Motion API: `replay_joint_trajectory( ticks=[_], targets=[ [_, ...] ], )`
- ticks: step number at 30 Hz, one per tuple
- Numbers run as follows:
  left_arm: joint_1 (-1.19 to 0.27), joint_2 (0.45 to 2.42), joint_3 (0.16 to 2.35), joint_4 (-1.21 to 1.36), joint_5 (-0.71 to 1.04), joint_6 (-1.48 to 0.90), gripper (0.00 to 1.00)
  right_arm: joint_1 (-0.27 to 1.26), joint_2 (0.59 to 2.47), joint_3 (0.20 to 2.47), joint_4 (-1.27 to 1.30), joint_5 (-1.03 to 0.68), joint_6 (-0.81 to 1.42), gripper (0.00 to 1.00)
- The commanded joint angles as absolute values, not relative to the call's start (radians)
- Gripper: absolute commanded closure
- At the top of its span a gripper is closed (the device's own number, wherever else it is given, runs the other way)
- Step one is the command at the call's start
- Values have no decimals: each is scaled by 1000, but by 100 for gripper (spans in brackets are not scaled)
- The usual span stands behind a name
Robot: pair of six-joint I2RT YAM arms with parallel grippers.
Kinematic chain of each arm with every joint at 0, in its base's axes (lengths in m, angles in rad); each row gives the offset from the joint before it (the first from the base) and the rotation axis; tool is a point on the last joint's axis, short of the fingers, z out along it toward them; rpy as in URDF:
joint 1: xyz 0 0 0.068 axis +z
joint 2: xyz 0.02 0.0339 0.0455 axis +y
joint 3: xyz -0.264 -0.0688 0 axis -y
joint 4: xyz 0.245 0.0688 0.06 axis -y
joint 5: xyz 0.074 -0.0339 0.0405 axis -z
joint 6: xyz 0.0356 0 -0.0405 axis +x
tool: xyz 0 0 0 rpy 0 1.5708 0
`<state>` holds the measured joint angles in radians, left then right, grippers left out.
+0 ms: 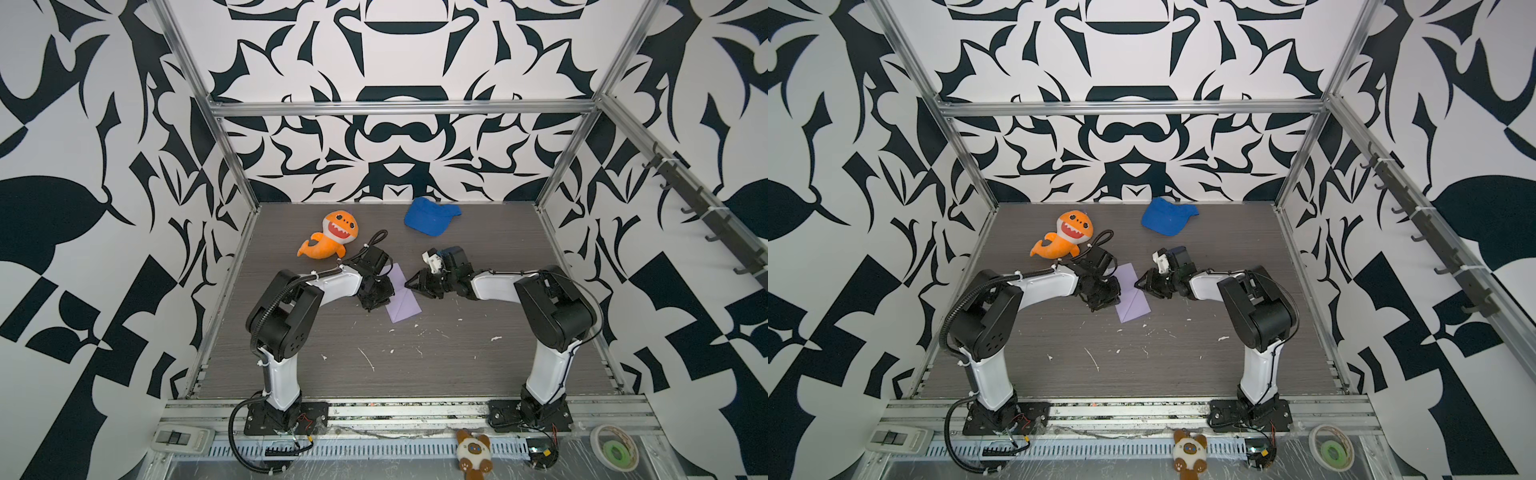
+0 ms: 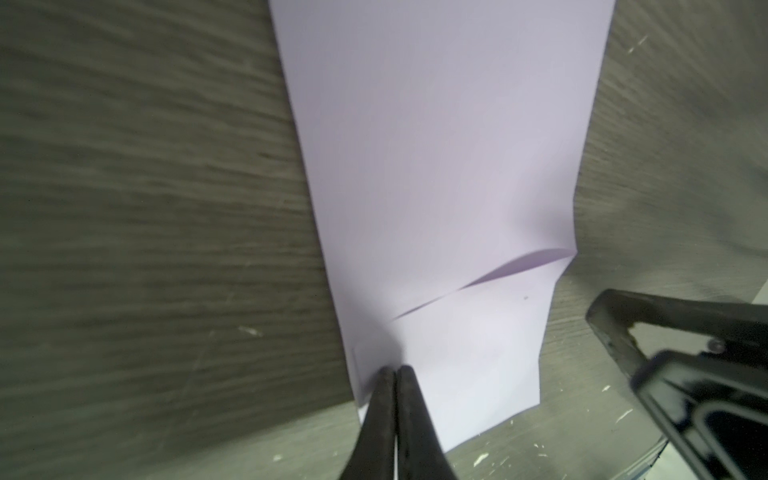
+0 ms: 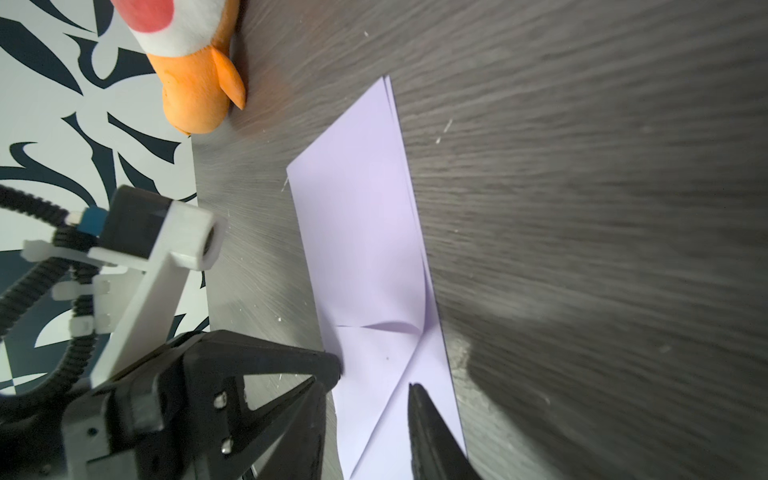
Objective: Fold a paper plane with a square sheet of paper (pick it up from the middle)
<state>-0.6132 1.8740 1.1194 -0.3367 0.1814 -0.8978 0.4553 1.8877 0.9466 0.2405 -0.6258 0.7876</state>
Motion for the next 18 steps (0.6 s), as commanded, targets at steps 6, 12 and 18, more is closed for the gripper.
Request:
replay_joint_trajectory(
  ticks=[6,12,18],
  targets=[
    [-610,1910,1079,-376,150,-903,93,466,1928,997,256,-674,793,68],
    [-611,1911,1079,-374,151,-903,93,471,1951,1015,258,-689,798,73],
    [-611,1909,1080,-374,152,-902,93,476,1969,1031,259,-703,806,74]
  ],
)
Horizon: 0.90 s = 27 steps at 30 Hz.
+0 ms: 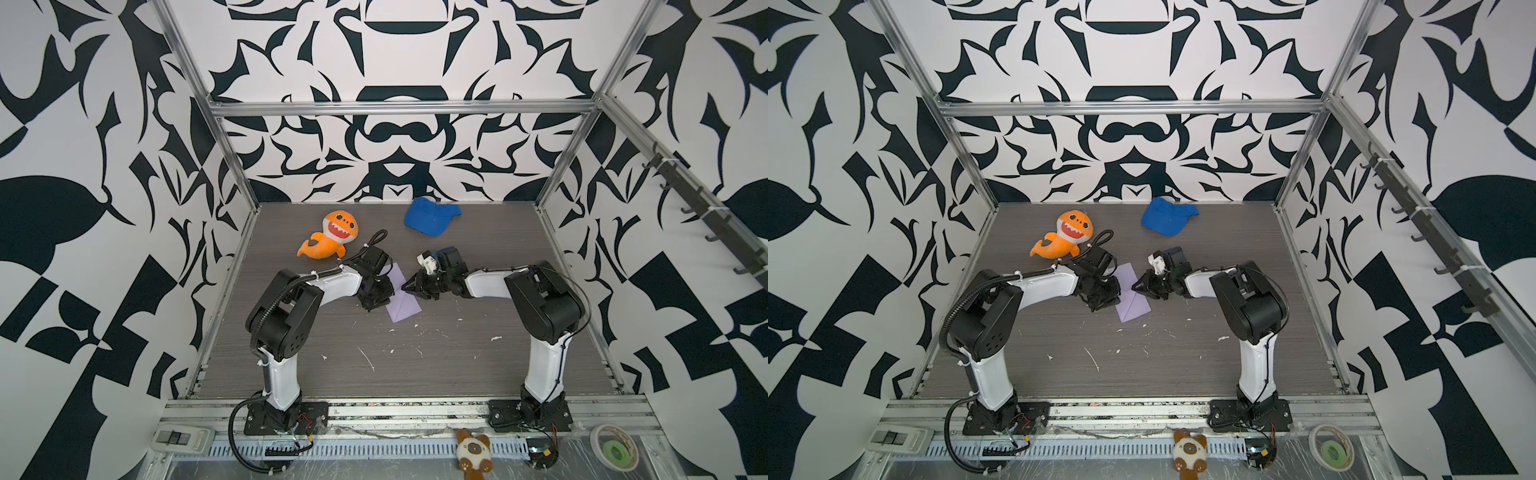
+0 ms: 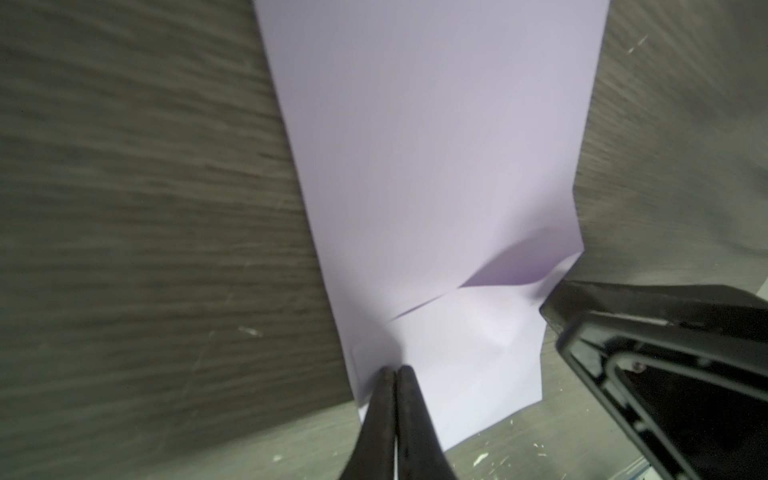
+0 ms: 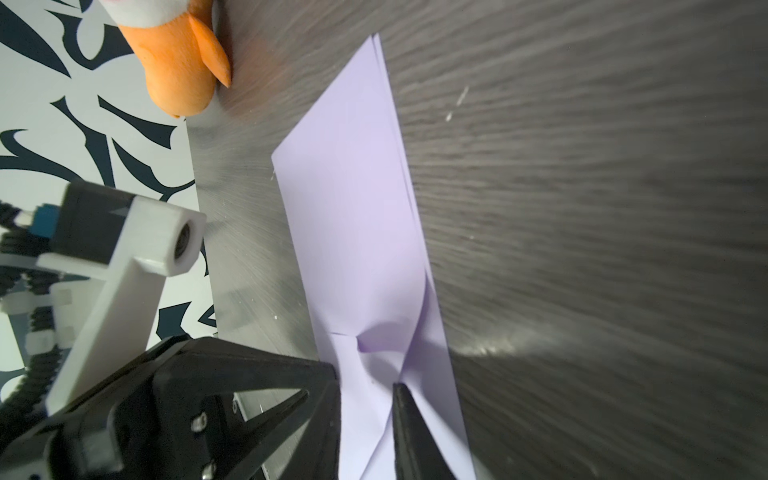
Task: Fold a paper plane with a square sheet of paper (pick it up from the middle)
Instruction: 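Hold the folded lavender paper with both grippers, pinching the crease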
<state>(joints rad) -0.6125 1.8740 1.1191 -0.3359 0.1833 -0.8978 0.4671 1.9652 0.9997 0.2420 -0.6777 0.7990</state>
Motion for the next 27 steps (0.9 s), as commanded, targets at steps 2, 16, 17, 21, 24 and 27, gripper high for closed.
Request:
replay_joint_trajectory(
  ticks=[2,16,17,21,24,27],
  targets=[
    [-611,1908,1078,-374,150,-902,93,479,1974,1032,259,-706,810,74],
    [-609,1896,1070,-377,140,-904,93,473,1933,971,287,-625,829,74],
    [-609,1897,1070,-374,140,-905,93,469,1931,967,300,-623,836,74],
    [-609,1899,1065,-374,141,-905,93,457,1930,959,322,-621,847,74],
    [-608,1898,1063,-374,139,-906,93,456,1934,960,321,-617,847,74],
    [-607,1898,1062,-372,139,-907,93,455,1943,960,332,-625,853,74]
  ],
)
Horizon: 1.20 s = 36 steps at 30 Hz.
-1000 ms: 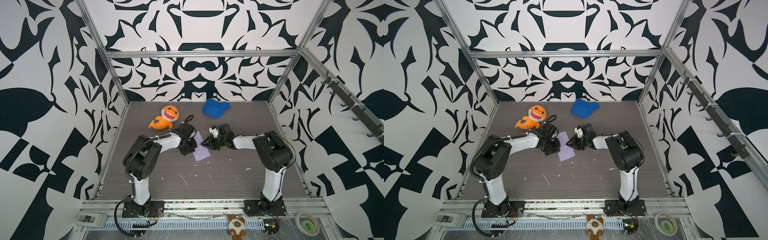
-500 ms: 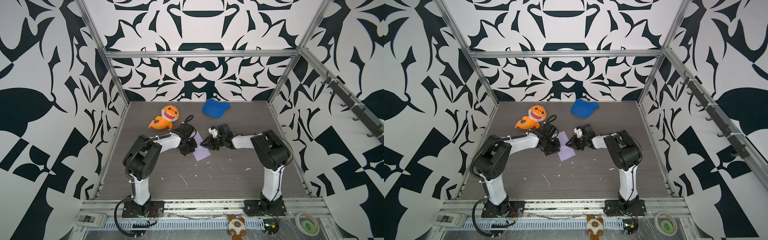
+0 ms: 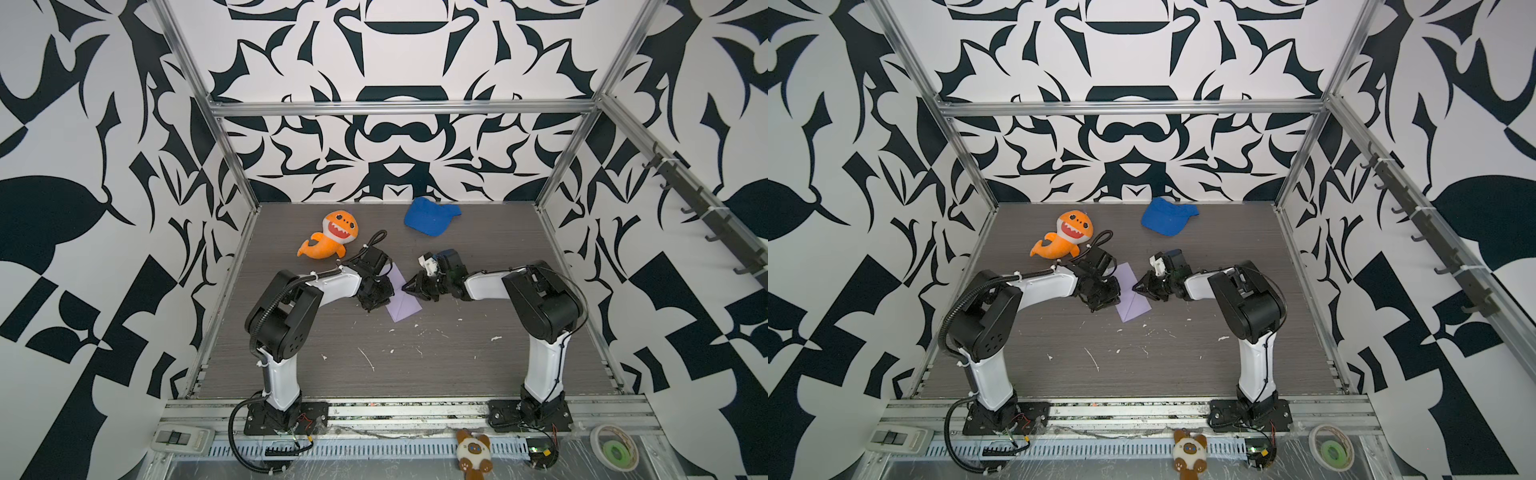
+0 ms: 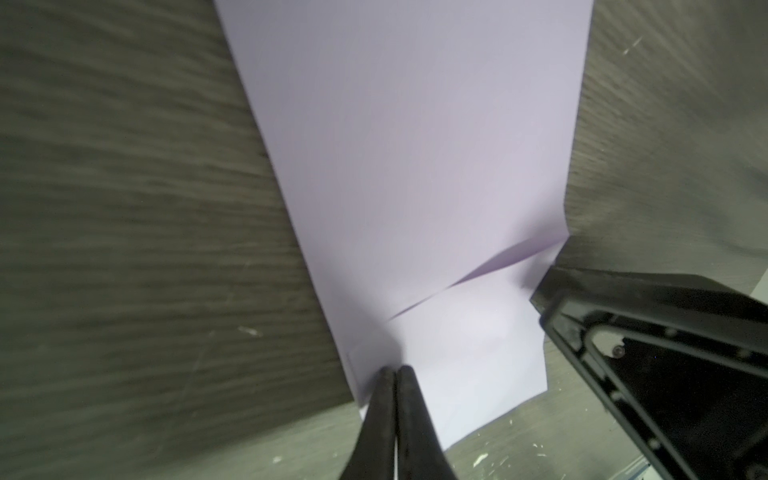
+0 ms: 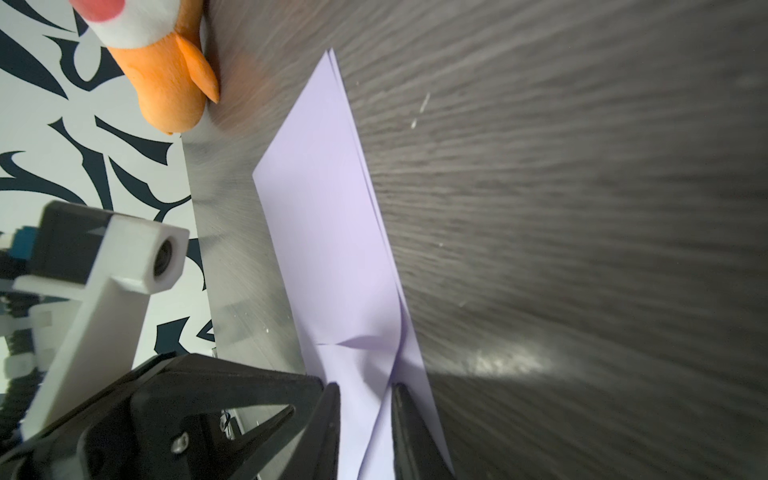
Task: Fold a paper plane with a square sheet of paper (pick it up from the middle)
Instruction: 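Hold the folded lavender paper with both grippers, pinching the crease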
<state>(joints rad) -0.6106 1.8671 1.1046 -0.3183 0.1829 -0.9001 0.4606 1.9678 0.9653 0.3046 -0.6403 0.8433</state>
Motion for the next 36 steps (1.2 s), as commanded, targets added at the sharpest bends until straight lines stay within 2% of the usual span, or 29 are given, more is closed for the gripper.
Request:
replay_joint_trajectory(
  ticks=[1,9,24,36],
  targets=[
    [-607,1898,1061,-371,139,-909,93,455,1946,960,337,-631,858,75],
    [-603,1900,1056,-364,146,-915,93,483,1967,966,360,-699,868,79],
    [-597,1895,1047,-358,151,-919,93,462,1920,911,359,-628,873,73],
    [-595,1896,1045,-355,155,-919,93,455,1947,919,384,-654,900,75]
  ],
)
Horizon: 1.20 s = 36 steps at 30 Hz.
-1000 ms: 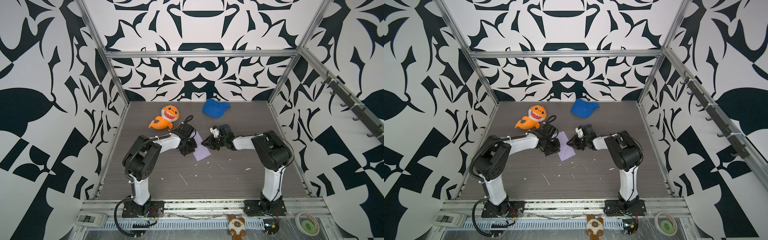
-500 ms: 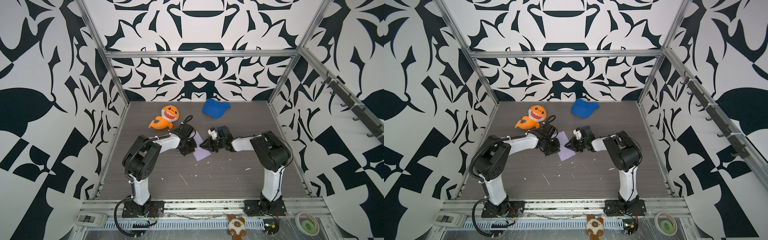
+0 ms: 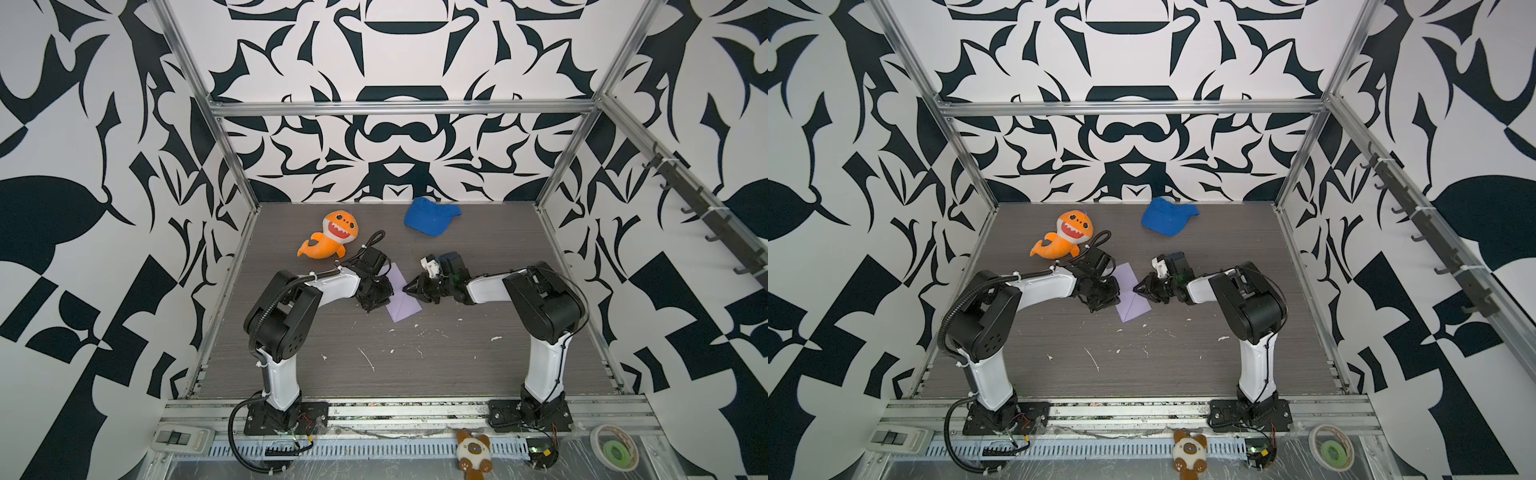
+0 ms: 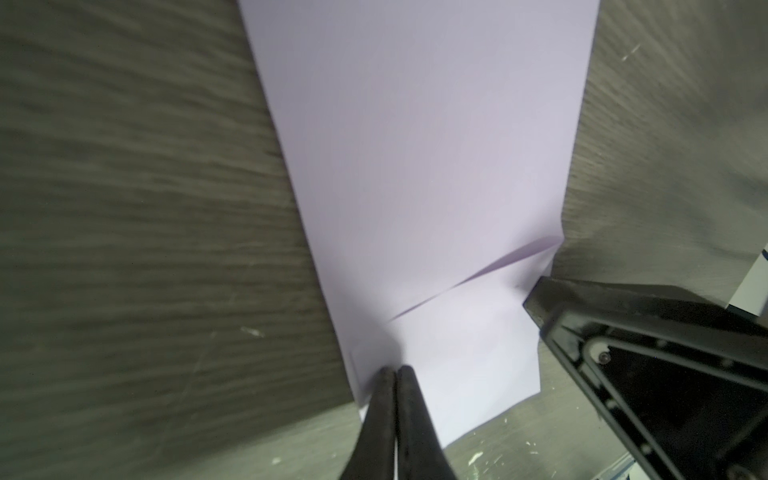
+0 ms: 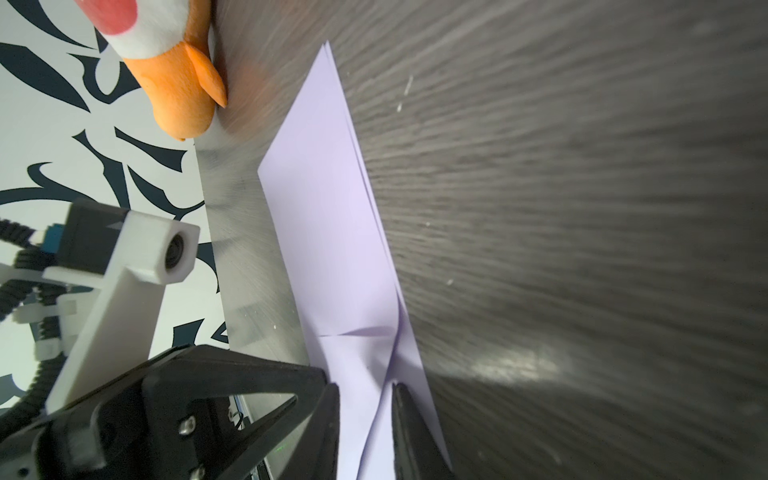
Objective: Fold a paper plane with a square sheet of paper (pick it up from the middle)
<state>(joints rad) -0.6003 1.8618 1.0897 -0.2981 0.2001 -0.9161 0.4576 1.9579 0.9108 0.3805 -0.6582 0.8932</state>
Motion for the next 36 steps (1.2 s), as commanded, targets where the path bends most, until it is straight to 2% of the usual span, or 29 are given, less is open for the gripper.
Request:
replay_joint_trajectory(
  ticks=[1,24,31,36],
  targets=[
    [-595,1896,1045,-354,155,-917,93,457,1954,923,386,-663,903,76],
    [-581,1896,1004,-314,183,-951,91,511,1971,899,454,-741,977,78],
    [-565,1853,993,-276,221,-948,87,515,2000,905,453,-715,970,85],
    [-534,1776,977,-203,291,-951,81,515,1989,910,489,-707,972,100]
  ],
)
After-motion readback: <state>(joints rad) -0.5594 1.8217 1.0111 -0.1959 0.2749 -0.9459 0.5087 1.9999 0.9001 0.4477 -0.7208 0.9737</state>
